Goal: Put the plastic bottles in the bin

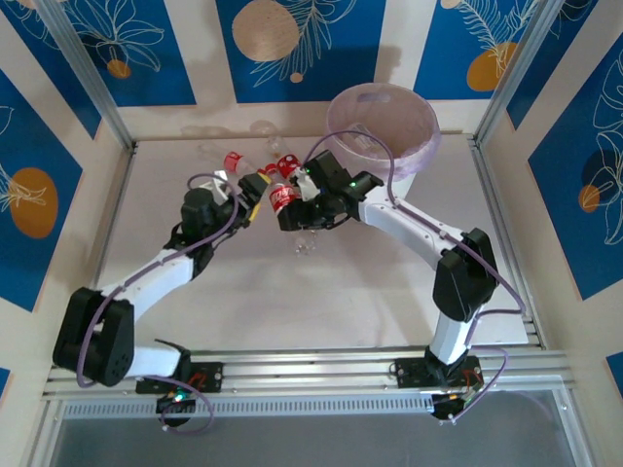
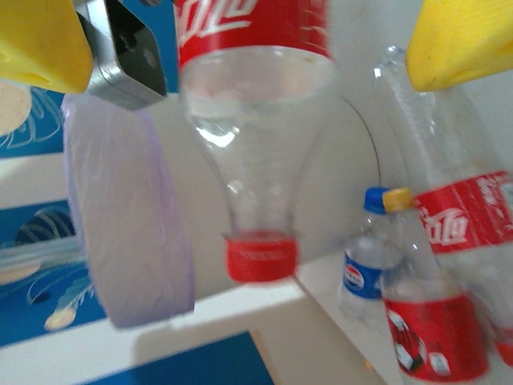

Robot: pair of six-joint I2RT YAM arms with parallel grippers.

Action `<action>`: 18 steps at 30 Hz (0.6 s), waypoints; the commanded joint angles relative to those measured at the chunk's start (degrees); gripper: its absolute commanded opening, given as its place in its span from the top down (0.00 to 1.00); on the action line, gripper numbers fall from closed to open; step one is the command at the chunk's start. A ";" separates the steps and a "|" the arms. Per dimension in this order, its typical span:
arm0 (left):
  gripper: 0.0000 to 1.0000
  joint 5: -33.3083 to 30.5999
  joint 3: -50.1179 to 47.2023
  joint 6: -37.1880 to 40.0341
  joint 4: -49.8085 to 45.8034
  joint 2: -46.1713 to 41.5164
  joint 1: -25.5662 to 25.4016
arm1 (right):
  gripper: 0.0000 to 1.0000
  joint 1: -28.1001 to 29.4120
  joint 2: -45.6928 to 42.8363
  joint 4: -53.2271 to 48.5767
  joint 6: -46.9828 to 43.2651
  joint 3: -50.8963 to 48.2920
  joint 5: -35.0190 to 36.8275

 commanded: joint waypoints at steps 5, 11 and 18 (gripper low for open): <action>0.00 1.58 0.90 4.50 -12.85 -3.89 4.02 | 0.50 -0.72 -10.33 -10.37 -8.43 10.66 5.47; 0.03 1.17 -1.99 0.09 -8.16 -2.35 3.76 | 0.51 -6.21 -12.88 -13.26 -13.80 18.48 8.33; 0.04 -0.30 -0.77 2.80 -13.81 -4.08 3.35 | 0.51 -17.04 -5.87 -13.93 -19.43 30.91 11.10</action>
